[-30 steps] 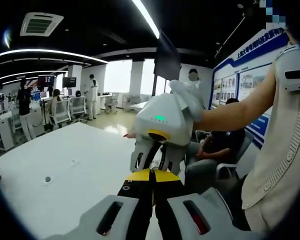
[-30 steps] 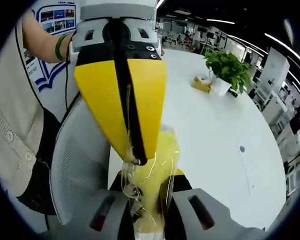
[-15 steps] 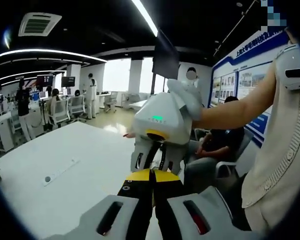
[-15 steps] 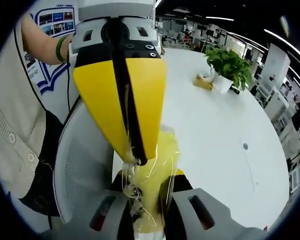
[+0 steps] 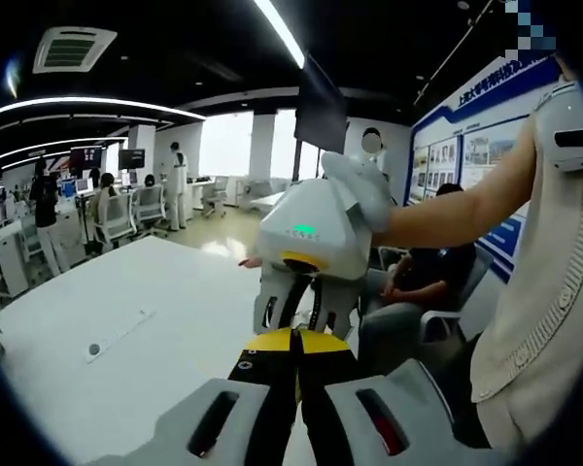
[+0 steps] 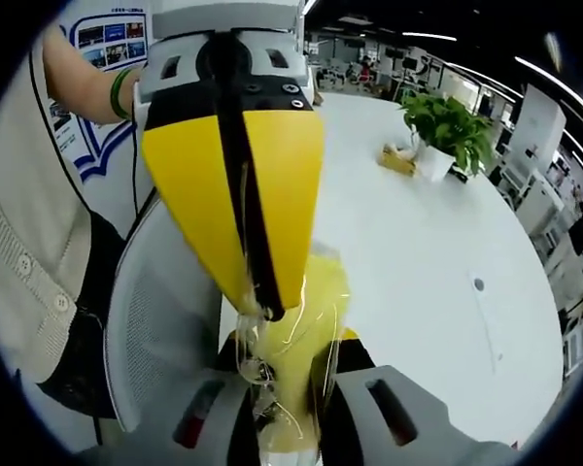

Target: Compare the silicone blocks by pressing each to a similar depth, holding the contact briefly, and releasing to observe deformation and rebound differences across the visible hardness samples.

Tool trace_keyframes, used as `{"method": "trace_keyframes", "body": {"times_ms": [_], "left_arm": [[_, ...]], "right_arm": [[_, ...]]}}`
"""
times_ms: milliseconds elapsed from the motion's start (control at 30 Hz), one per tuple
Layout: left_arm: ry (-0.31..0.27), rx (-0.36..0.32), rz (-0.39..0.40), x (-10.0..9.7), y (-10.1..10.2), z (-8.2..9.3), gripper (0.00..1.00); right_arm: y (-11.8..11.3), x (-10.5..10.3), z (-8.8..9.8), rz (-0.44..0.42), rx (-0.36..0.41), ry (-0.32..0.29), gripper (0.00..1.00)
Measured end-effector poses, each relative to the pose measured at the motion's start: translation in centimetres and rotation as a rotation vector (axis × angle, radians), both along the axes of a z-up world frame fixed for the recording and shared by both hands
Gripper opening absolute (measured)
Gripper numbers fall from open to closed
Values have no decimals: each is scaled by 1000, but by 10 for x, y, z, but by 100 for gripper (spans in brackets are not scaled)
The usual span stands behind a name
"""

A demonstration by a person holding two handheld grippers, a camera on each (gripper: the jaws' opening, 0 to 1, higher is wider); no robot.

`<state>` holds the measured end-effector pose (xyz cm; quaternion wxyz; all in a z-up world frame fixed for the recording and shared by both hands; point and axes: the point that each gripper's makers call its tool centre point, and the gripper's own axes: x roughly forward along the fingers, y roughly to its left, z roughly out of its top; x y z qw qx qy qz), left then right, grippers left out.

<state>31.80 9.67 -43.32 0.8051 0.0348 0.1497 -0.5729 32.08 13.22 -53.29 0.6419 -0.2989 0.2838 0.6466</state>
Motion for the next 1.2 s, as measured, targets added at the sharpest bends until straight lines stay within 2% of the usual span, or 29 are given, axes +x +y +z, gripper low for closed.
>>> {"method": "trace_keyframes", "body": {"times_ms": [433,500,833,1067,1200], "left_arm": [[-4,-6,8,0,0,5,0],[-8,-2,8,-1,0,5,0],[-21,6,9,-3,1,8,0],[-20,6,12,-2,2,8,0],[-17,1,13,-2,2,9,0]], "right_arm": [[1,2,5,10,28,-7,9],[2,5,6,42,31,-60,10],[4,3,10,71,43,-64,12],[5,5,10,109,44,-119,14],[5,3,11,98,53,-81,15]]}}
